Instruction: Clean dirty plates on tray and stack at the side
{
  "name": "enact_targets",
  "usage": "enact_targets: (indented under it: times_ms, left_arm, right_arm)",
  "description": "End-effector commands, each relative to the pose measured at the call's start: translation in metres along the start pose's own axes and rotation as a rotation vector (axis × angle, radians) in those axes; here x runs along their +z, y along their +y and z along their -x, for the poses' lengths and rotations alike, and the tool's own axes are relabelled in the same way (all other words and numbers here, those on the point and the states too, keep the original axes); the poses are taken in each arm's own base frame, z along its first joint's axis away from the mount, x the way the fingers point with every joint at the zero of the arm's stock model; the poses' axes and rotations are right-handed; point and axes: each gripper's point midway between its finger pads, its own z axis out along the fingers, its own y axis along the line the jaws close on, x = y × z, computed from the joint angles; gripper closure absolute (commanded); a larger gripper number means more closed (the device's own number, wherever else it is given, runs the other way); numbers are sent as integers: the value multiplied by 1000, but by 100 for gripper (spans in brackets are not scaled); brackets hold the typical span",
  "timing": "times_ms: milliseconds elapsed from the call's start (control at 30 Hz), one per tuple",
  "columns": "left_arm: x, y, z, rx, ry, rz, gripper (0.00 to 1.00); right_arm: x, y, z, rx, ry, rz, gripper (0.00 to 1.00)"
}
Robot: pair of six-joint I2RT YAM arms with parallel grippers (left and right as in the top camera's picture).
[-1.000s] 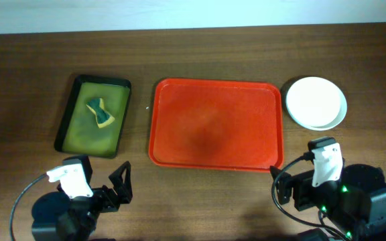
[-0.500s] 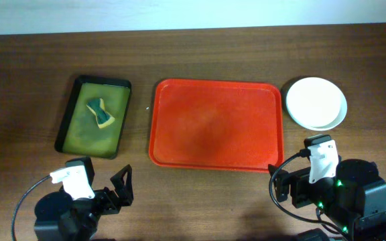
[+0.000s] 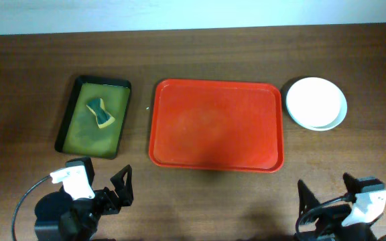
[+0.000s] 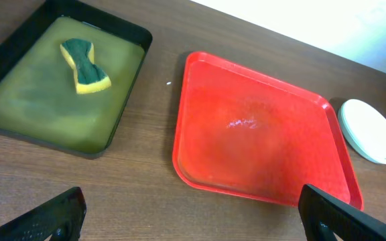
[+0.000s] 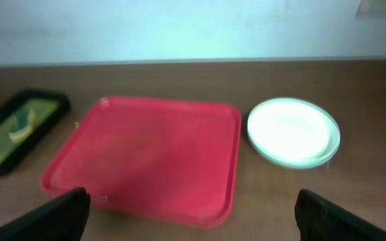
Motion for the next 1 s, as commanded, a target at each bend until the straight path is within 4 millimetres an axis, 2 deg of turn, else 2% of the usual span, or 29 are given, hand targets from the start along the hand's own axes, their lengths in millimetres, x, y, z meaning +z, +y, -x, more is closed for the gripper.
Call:
enact_targets:
  times_ms: [0,67,133,233,267,367,400,533,600,667,733,967]
  left_arm:
    - [0,-2,-2,18,2,-14,1]
    - [0,-2,-2,18,3,-14,1]
    - [0,-2,-2,18,3,-14,1]
    - [0,-2,-2,18,2,-14,1]
    - [0,-2,-2,18,3,-14,1]
    - [0,-2,-2,18,2,-14,1]
    - [0,-2,-2,18,3,-14,1]
    - [0,-2,-2,18,3,-14,1]
    - [0,-2,-2,18,3,-14,0]
    - [0,-2,-2,18,2,-14,1]
    - [0,-2,-2,18,3,-14,1]
    - [0,-2,-2,18,3,-14,1]
  right_arm:
    - [-5,-2,-17,14,11,-11,2]
    - [17,-4,-14,-15,-101,-3,2]
    - [54,-2,-19,-29,-216,45,2]
    - [86,1,-15,-50,-325,90,2]
    - [98,0,-21,-52,-342,91,2]
    - [129,-12,-61,-22,-259,75,2]
    - [134,-11,-67,-23,-258,94,2]
    - [148,-14,-70,-44,-359,102,2]
    - [148,-15,-67,-49,-379,93,2]
    - [149,-19,-70,-47,-364,72,2]
    - [154,-21,-84,-54,-305,63,2]
    - [154,-14,-85,-60,-304,90,2]
